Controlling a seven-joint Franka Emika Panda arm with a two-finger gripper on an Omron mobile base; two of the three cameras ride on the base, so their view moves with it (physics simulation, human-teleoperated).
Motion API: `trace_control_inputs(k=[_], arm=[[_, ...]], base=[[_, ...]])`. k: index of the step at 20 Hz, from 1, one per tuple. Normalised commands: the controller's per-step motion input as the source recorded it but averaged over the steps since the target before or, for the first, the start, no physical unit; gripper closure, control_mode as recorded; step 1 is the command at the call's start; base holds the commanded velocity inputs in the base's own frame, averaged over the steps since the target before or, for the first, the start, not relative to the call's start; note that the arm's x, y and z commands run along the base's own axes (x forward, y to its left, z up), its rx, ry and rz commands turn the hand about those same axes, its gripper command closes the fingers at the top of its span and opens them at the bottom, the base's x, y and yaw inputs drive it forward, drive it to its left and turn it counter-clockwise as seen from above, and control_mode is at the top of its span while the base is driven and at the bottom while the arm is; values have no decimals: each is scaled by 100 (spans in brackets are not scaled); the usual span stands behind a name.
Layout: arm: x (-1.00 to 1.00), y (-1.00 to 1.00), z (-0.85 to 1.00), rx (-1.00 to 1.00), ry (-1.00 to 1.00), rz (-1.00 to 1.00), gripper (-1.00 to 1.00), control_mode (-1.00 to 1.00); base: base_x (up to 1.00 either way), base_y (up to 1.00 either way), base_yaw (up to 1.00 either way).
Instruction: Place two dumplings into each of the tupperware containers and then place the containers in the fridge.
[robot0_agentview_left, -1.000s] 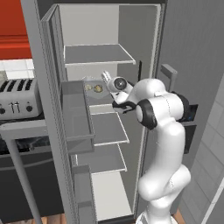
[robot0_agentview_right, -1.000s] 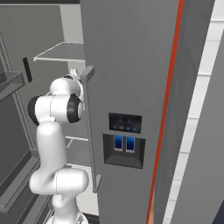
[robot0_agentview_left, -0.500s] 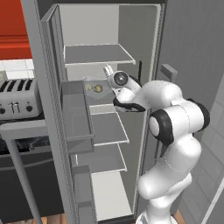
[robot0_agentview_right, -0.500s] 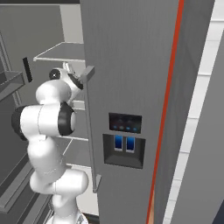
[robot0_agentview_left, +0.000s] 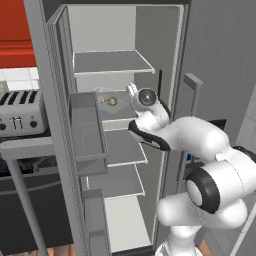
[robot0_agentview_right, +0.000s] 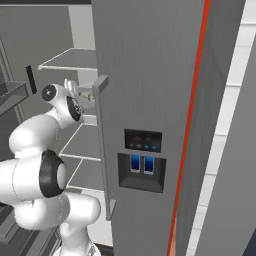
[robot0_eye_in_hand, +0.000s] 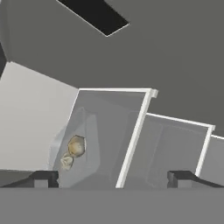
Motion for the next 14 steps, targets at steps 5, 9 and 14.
trace_control_inputs(k=[5, 9, 14], arm=[[-92, -29, 54, 0, 24, 0, -100, -100], [-91, -10, 40, 0, 24, 0, -100, -100], [-99, -9, 25, 0, 17, 8, -100, -100]], base=[[0, 0, 0], [0, 0, 0], [0, 0, 0]])
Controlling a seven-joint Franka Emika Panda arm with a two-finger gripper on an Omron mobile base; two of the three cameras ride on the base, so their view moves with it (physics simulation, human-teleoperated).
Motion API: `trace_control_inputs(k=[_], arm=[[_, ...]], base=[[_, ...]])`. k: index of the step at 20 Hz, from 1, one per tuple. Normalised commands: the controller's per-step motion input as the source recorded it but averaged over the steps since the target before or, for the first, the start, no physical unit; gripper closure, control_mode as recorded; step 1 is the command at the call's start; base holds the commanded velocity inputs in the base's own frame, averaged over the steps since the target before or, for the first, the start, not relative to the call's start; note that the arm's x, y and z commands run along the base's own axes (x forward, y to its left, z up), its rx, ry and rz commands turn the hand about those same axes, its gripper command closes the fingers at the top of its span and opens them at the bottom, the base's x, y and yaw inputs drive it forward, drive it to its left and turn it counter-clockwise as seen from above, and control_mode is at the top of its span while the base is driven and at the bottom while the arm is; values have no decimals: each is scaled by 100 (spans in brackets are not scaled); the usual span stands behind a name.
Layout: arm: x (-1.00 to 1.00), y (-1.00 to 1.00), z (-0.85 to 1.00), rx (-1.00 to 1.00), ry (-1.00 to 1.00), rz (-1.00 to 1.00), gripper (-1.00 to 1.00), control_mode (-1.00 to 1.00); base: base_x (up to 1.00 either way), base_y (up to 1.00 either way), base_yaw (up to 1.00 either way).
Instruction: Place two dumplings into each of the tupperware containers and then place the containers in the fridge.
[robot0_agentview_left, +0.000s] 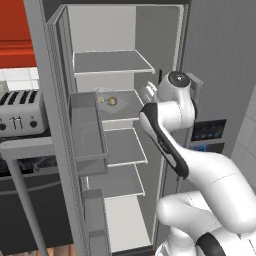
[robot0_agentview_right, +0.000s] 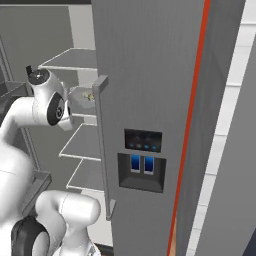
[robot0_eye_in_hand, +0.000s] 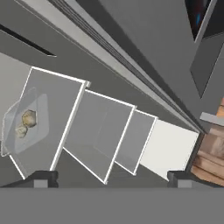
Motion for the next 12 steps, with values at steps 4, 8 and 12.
trace_control_inputs(k=[4, 8, 12], arm=[[-100, -21, 24, 0, 11, 13, -100, -100], [-100, -20, 18, 0, 12, 17, -100, -100], [-100, -22, 10, 0, 11, 18, -100, -100]], base=[[0, 0, 0], [0, 0, 0], [0, 0, 0]])
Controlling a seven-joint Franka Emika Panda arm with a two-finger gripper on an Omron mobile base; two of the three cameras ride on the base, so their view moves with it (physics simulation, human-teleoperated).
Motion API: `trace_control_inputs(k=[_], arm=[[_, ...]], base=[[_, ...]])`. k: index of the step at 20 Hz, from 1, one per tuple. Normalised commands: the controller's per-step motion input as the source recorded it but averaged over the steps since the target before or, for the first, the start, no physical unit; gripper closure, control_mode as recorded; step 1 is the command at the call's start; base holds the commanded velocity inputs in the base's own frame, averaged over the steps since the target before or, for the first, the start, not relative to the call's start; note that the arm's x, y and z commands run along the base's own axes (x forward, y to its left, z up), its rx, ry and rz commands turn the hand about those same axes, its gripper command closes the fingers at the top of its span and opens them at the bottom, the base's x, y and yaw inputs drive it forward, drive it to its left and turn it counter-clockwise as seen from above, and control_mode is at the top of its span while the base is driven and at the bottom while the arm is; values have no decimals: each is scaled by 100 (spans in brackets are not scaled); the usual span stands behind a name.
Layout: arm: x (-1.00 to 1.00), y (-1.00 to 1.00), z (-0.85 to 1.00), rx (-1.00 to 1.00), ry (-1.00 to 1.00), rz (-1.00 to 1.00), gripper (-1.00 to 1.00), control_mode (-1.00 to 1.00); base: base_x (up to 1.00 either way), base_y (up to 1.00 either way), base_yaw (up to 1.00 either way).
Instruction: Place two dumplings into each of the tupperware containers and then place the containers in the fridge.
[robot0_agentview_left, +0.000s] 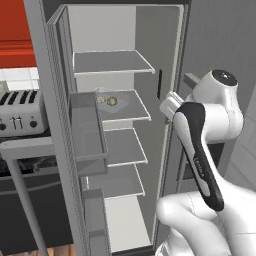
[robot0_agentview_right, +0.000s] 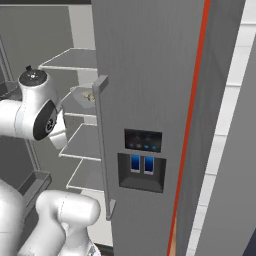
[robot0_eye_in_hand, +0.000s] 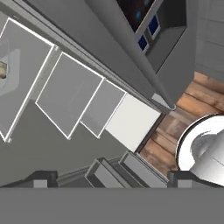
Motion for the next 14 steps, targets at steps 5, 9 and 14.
trace_control_inputs(k=[5, 9, 14], arm=[[-100, -11, 8, -4, 15, 16, -100, -100], [-79, 0, 34, -12, 28, 8, -100, -100], [-66, 0, 37, -6, 28, 9, -100, -100]], base=[[0, 0, 0], [0, 0, 0], [0, 0, 0]])
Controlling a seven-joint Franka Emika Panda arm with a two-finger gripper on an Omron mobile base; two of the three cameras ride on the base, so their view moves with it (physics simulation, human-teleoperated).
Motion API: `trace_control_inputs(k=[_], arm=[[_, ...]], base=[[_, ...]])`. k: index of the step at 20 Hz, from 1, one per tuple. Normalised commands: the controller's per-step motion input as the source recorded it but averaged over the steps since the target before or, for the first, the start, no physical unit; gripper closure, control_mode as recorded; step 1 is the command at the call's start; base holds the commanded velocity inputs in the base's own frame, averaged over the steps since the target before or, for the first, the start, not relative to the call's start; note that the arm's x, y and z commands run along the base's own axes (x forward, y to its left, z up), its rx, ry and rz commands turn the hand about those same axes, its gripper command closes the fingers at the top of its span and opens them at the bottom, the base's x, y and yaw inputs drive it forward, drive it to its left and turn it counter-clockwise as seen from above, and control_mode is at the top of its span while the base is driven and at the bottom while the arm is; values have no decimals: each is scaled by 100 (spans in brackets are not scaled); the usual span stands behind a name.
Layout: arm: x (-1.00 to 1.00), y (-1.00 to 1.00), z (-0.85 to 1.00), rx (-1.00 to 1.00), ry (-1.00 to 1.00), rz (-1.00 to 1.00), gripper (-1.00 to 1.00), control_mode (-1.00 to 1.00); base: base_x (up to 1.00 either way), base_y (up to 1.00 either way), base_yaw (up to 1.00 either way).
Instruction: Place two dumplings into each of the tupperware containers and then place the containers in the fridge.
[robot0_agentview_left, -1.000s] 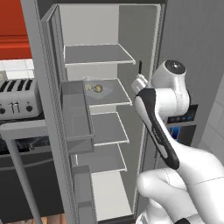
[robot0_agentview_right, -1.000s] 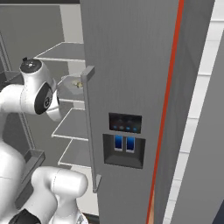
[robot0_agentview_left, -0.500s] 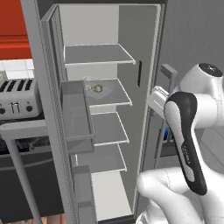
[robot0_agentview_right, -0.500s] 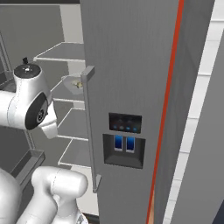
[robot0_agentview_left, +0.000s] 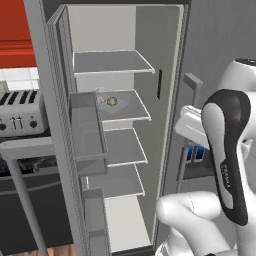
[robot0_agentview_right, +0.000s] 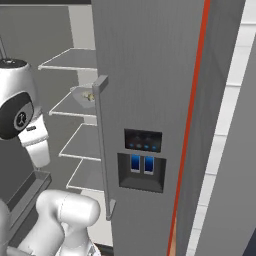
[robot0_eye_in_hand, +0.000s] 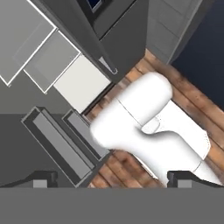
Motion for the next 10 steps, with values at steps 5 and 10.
trace_control_inputs(k=[5, 10], arm=[[-40, -2, 30, -1, -1, 11, -100, -100], [-44, -20, 19, 0, -24, 17, -100, -100]], base=[[0, 0, 0], [0, 0, 0]])
